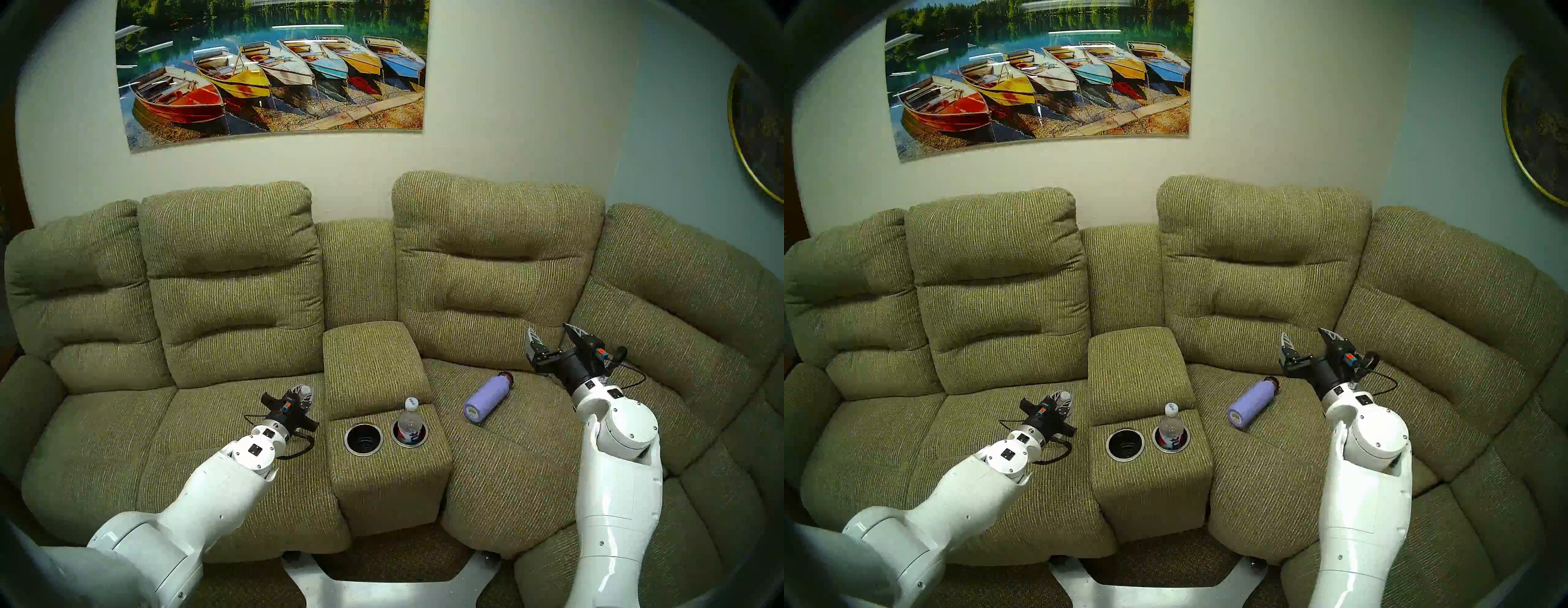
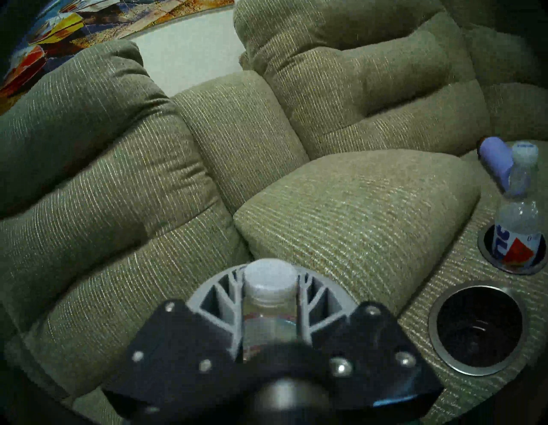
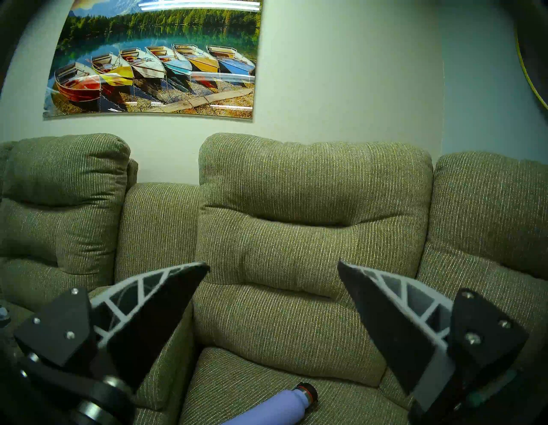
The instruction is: Take bottles out of cup holder
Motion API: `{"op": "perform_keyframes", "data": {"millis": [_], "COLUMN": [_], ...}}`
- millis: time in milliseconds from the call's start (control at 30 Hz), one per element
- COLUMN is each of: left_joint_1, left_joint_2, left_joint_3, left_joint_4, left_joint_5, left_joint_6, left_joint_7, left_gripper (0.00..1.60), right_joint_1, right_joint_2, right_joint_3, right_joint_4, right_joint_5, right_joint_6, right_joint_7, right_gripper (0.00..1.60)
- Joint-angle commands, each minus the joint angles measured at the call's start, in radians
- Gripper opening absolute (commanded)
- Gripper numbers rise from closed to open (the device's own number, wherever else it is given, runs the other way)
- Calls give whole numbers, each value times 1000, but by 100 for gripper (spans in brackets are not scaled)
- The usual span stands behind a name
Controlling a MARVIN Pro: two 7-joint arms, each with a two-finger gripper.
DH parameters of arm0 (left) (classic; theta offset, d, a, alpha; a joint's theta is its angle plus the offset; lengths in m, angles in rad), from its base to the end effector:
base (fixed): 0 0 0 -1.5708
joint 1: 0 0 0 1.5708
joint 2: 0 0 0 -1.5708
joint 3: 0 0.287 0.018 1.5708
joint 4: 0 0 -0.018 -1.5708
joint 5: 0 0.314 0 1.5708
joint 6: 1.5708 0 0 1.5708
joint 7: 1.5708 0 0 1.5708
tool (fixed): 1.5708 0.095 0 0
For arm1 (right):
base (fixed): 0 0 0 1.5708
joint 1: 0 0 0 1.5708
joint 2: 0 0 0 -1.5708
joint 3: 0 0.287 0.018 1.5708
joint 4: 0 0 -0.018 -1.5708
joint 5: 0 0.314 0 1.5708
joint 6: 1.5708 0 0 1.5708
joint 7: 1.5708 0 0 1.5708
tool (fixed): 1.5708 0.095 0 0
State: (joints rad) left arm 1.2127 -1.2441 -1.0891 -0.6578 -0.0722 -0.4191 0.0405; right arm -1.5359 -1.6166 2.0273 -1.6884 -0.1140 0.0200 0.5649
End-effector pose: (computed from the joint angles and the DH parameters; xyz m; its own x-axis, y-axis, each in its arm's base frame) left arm 0.4447 0.0730 -0.4742 0.1467 -0.4340 0.8889 -0.2592 -0.8841 -0.3888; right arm 0.4017 -0.1243 -0.2581 -0.0713 0.0993 0.9925 0.0940 -0.9899 0.1058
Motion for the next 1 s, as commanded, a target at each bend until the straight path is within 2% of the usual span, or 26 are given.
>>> {"op": "perform_keyframes", "data": {"millis": [0,67,100,133,167,367,500,600,800,833,900,967], "left_joint_1": [-68,-78,-88,-88,-93,-127,-124,-110,-88,-65,-79,-61], "left_joint_2": [-49,-57,-67,-67,-70,-86,-79,-51,-40,-29,-40,-32], "left_joint_3": [7,9,5,5,4,5,0,-1,-10,-14,-11,-18], "left_joint_4": [49,66,85,85,93,147,127,59,-29,-82,-63,-111], "left_joint_5": [21,25,22,22,22,36,38,32,-9,-24,-40,-63], "left_joint_6": [-25,-28,-28,-28,-28,-50,-71,-100,-149,-145,-170,-174], "left_joint_7": [41,51,67,67,68,92,99,46,-66,-91,-121,-173], "left_gripper": [0,48,131,131,160,160,160,160,160,160,160,160], "right_joint_1": [8,8,8,8,8,8,8,8,9,9,9,9], "right_joint_2": [0,0,0,0,0,0,0,0,1,1,1,1], "right_joint_3": [-1,-1,-1,-1,-1,-1,-1,-1,-1,-1,-1,-1], "right_joint_4": [-25,-25,-24,-24,-24,-25,-24,-23,-21,-21,-21,-21], "right_joint_5": [3,3,3,3,3,3,3,3,3,3,3,3], "right_joint_6": [-3,-3,-3,-3,-3,-3,-3,-3,-4,-4,-4,-4], "right_joint_7": [0,0,0,0,0,0,0,0,0,0,0,0], "right_gripper": [160,160,160,160,160,160,160,160,160,160,160,160]}}
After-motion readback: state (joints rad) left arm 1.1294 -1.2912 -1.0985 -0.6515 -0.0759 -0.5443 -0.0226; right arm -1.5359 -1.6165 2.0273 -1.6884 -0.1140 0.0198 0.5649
